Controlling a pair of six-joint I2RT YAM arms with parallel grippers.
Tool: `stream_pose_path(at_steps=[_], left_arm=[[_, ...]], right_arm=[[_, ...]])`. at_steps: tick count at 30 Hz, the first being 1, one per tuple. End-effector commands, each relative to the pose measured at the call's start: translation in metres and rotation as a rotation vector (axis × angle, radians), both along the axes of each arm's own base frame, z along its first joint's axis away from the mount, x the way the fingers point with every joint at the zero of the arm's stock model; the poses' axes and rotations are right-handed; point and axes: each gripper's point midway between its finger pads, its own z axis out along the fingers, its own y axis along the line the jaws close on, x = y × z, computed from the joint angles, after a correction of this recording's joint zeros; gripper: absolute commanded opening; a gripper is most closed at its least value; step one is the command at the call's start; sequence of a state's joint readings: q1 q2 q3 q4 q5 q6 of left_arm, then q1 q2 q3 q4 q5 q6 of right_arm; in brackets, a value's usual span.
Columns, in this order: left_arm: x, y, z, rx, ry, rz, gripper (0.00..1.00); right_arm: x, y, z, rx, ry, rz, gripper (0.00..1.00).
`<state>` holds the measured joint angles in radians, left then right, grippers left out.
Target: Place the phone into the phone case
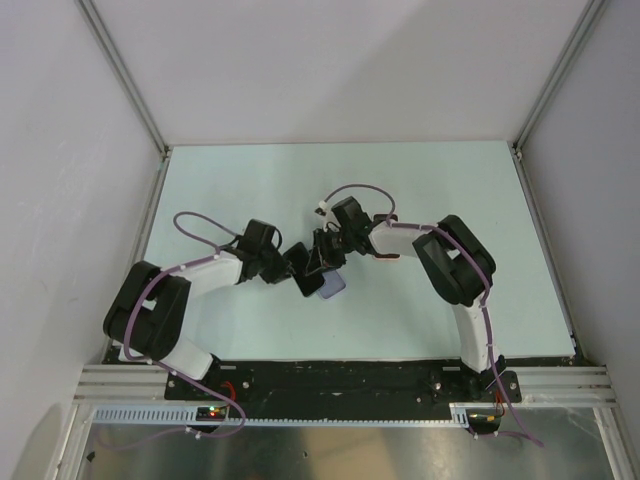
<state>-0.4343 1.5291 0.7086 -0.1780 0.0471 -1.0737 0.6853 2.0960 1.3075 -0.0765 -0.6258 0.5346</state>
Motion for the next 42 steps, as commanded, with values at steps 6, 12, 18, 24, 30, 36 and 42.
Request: stream_pose_path(at_steps=[6,12,18,24,30,36,42], left_arm=[[-0.005,0.008,0.012,-0.001,-0.052,0.001,0.31],[-0.004,0.027,0.041,0.018,-0.131,0.069,0.34],[-0.003,0.033,0.057,0.024,-0.168,0.094,0.34],[0.002,0.027,0.05,0.023,-0.134,0.079,0.33],[0.013,0.016,0.047,0.018,-0.121,0.051,0.31],[0.023,0.001,0.036,0.014,-0.092,0.026,0.29],[0.028,-0.015,0.026,-0.021,-0.065,-0.006,0.28]], right_arm=[[0.008,0.02,0.05,0.125,-0.045,0.029,0.01],[0.01,0.012,0.079,0.15,-0.054,0.011,0.0],[0.014,-0.009,0.112,0.159,-0.1,-0.032,0.0],[0.017,-0.045,0.102,0.064,-0.129,-0.087,0.0],[0.016,-0.06,0.074,-0.02,-0.115,-0.074,0.0],[0.009,-0.063,0.053,-0.068,-0.101,-0.052,0.0],[0.001,-0.059,0.039,-0.09,-0.093,-0.032,0.0]])
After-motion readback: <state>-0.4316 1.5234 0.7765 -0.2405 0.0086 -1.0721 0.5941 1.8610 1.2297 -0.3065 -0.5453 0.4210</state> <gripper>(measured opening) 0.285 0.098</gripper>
